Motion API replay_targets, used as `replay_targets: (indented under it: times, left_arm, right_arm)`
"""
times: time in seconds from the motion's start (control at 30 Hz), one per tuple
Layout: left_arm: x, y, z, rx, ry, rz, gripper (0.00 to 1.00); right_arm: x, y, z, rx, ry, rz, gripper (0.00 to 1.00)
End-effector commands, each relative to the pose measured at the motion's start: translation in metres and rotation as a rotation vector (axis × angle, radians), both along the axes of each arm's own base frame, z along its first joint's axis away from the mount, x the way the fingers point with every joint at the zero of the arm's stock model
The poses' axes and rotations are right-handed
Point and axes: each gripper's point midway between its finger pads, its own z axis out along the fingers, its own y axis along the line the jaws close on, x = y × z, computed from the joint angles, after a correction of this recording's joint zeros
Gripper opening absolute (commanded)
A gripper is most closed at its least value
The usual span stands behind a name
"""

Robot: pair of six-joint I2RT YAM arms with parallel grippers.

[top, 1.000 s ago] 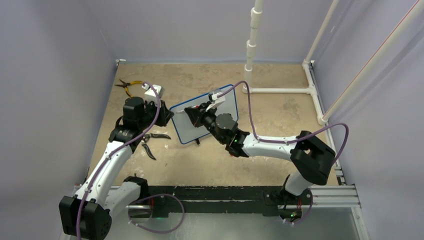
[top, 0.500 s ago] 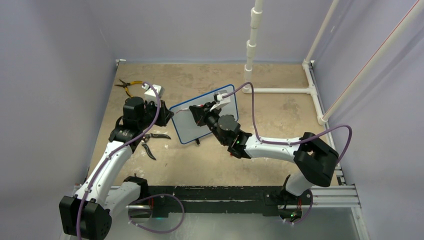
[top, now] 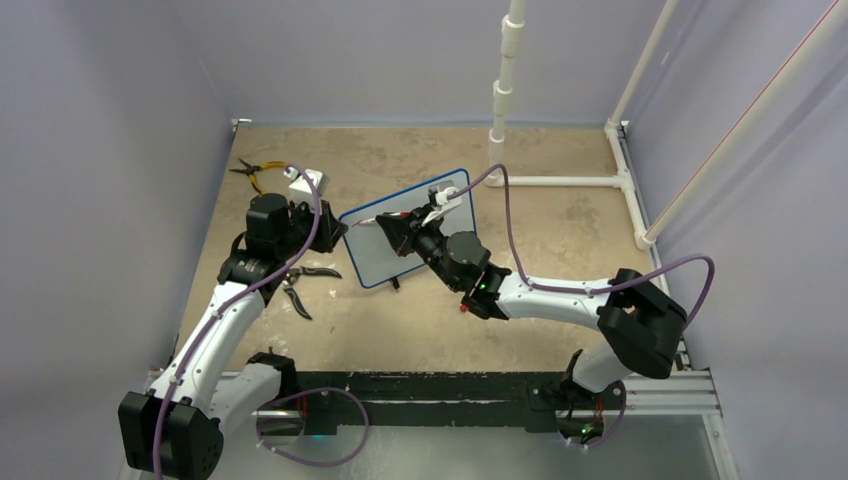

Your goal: Write a sentence on the whiteboard

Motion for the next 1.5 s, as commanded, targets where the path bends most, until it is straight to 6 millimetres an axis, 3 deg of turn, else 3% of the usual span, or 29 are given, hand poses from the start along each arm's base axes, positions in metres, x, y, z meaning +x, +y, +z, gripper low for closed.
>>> replay_targets:
  times: [0.0, 0.7, 1.47]
  left_arm:
    - [0.006, 0.002, 0.007, 0.01, -0.039, 0.0, 0.0]
    - [0.005, 0.0, 0.006, 0.006, -0.037, -0.011, 0.0]
    - [0.005, 0.0, 0.008, 0.005, -0.041, -0.011, 0.0]
  right_arm:
    - [-0.002, 0.011, 0.022, 0.029, -0.064, 0.046, 0.0]
    - [0.011, 0.027, 0.011, -0.003, -0.042, 0.027, 0.0]
    - [0.006, 0.016, -0.048, -0.079, 0.071, 0.014, 0.0]
